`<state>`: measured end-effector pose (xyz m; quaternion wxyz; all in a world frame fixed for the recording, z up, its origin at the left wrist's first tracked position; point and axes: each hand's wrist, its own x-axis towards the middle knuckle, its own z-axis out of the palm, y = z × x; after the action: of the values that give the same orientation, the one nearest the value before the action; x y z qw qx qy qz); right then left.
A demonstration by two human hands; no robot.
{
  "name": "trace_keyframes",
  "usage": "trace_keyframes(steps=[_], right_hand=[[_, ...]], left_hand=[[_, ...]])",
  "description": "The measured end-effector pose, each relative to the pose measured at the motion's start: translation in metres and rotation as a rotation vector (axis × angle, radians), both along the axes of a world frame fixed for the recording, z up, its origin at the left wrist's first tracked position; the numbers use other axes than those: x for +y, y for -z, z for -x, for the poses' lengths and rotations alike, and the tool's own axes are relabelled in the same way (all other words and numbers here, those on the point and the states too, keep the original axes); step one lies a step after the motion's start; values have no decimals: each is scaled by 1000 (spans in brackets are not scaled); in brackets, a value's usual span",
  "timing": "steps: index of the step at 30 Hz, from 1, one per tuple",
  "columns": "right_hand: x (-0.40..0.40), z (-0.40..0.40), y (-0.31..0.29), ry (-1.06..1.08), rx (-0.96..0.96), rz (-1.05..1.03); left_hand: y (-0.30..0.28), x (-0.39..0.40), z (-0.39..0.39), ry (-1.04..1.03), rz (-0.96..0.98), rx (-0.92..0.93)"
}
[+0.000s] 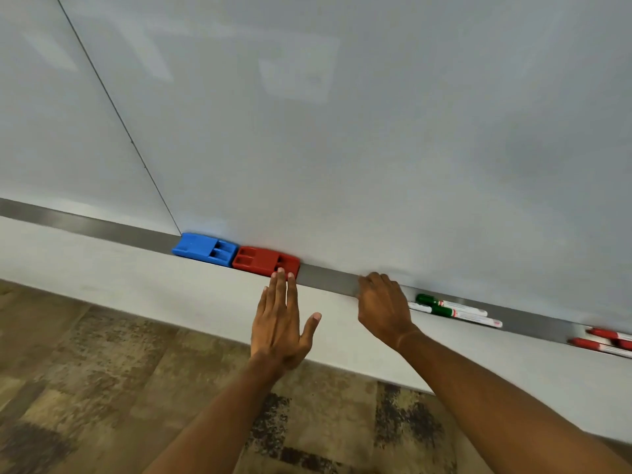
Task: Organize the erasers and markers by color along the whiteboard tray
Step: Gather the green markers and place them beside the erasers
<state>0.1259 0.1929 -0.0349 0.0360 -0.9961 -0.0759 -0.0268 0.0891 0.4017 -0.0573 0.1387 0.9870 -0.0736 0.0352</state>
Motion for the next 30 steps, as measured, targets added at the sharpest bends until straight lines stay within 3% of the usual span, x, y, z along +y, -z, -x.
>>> trace_keyframes(steps=[6, 14, 17, 23, 27, 30], right_hand=[[-53, 10, 2, 42, 99, 5], [-92, 7, 2, -83, 173, -43], [-102, 0, 2, -85, 188, -144], [-116, -9, 0, -45, 221, -310], [-120, -6, 2, -48, 191, -416], [-118, -1, 0, -17, 174, -607]], left_hand=[[-4, -39, 7, -18, 67, 22], [-7, -99, 19, -102, 234, 33], [-10, -118, 25, -157, 454, 132], [-19, -148, 36, -421, 1088, 250], [-21, -159, 34, -512, 1361, 305], [-23, -165, 25, -562, 1539, 317]])
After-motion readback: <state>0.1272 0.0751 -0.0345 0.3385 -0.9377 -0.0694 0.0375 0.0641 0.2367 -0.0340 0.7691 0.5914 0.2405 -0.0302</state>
